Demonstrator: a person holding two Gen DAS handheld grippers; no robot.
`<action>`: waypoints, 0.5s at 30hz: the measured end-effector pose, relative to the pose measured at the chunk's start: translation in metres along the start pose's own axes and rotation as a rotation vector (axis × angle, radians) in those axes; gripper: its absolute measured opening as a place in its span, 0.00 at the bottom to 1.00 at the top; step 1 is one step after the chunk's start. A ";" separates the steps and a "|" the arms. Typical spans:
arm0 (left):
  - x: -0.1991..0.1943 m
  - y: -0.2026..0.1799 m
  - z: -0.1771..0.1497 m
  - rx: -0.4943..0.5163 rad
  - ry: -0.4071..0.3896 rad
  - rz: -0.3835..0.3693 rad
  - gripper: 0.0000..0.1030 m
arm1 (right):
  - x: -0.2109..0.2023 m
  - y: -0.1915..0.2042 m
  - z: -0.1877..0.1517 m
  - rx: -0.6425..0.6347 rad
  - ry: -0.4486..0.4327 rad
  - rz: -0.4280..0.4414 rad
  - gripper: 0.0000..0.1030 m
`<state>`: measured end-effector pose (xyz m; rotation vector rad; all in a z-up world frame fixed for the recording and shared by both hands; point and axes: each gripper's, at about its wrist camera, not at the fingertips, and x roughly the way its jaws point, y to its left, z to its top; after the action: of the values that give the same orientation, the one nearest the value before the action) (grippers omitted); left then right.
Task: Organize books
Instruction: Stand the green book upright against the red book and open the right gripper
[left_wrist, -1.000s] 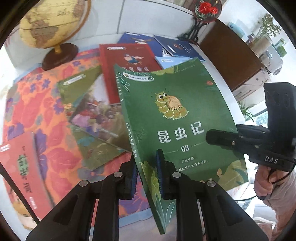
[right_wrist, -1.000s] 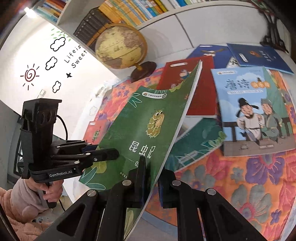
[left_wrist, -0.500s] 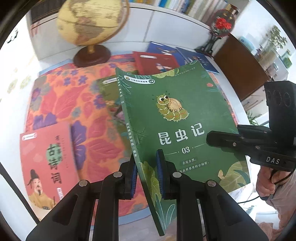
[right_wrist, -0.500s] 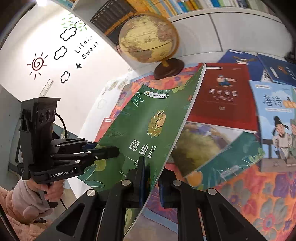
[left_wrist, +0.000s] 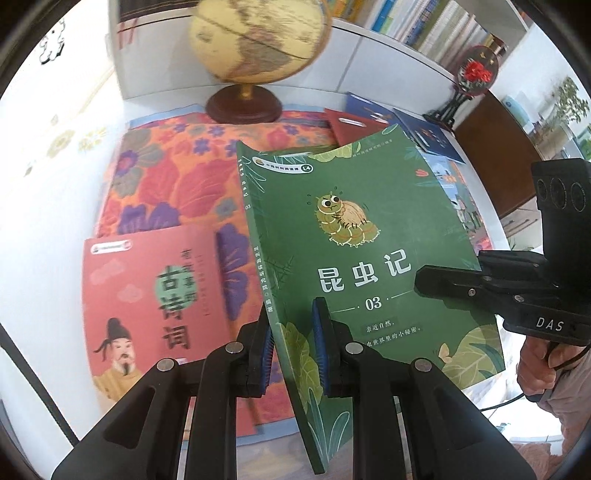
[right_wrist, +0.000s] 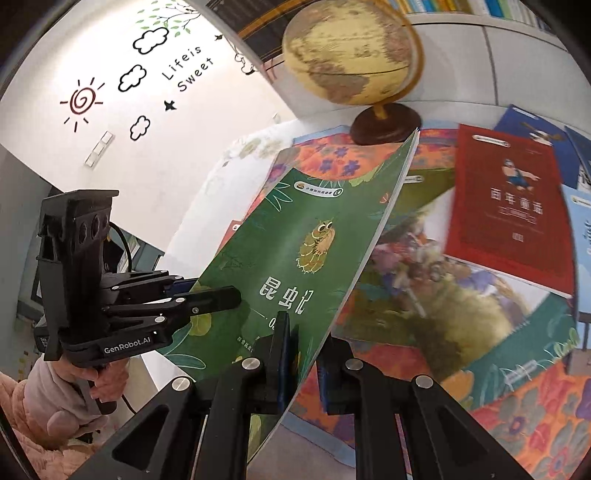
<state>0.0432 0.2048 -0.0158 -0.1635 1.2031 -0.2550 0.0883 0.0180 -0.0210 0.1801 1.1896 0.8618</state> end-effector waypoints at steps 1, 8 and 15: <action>-0.001 0.007 -0.001 -0.008 0.001 0.000 0.16 | 0.005 0.004 0.002 -0.001 0.004 0.000 0.12; -0.008 0.053 -0.016 -0.061 0.010 0.012 0.16 | 0.043 0.038 0.009 -0.018 0.042 0.015 0.12; -0.014 0.096 -0.028 -0.112 0.014 0.026 0.17 | 0.075 0.067 0.014 -0.052 0.070 0.018 0.12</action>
<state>0.0224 0.3007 -0.0378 -0.2434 1.2332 -0.1665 0.0758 0.1183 -0.0340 0.1198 1.2312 0.9202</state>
